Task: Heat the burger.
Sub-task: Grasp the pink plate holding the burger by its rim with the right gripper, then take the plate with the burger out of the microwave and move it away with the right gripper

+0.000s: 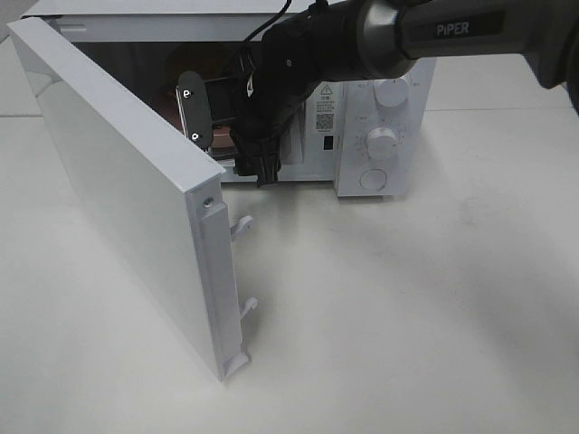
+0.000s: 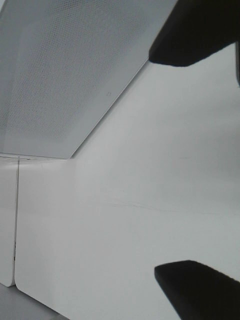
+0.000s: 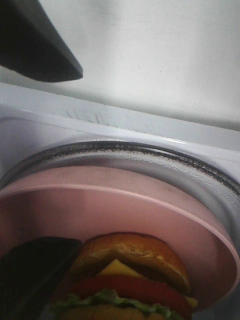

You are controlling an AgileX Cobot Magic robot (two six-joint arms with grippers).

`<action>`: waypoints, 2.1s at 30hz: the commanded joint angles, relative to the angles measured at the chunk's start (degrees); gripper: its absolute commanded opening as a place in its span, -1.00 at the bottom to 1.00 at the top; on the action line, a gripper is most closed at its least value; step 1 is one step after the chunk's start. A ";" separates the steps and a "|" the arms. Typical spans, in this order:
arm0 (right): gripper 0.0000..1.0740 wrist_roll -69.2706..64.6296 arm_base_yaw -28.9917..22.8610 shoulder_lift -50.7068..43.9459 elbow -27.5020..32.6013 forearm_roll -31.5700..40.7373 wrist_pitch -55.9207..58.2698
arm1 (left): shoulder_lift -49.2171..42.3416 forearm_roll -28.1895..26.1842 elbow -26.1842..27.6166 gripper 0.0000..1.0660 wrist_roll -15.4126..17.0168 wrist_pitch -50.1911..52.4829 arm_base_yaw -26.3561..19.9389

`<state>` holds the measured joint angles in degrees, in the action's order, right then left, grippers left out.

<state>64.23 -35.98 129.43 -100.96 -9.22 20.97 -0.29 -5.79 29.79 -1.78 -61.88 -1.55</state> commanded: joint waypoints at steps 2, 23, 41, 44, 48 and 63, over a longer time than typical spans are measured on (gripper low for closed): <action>0.50 -0.63 -0.06 2.12 -3.09 0.23 1.49 | -0.29 -0.06 -0.23 0.84 -0.06 0.69 -0.11; -0.63 1.55 1.95 8.77 -9.34 4.87 0.52 | -0.29 -0.06 -0.23 0.84 -0.06 0.69 -0.11; -1.00 12.55 1.03 4.81 -6.47 9.22 5.67 | -0.29 -0.06 -0.23 0.84 -0.06 0.69 -0.11; -1.00 16.62 0.69 2.86 -3.21 8.82 4.93 | -0.29 -0.06 -0.23 0.84 -0.06 0.69 -0.11; -1.00 19.31 0.46 0.11 0.40 8.82 2.98 | -0.29 -0.06 -0.23 0.84 -0.06 0.69 -0.11; -1.00 32.14 1.78 -5.56 3.15 18.28 7.51 | -0.29 -0.06 -0.23 0.84 -0.06 0.69 -0.11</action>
<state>93.51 -34.43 125.94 -97.52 7.51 30.31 -0.29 -5.67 29.79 -1.78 -61.88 -1.55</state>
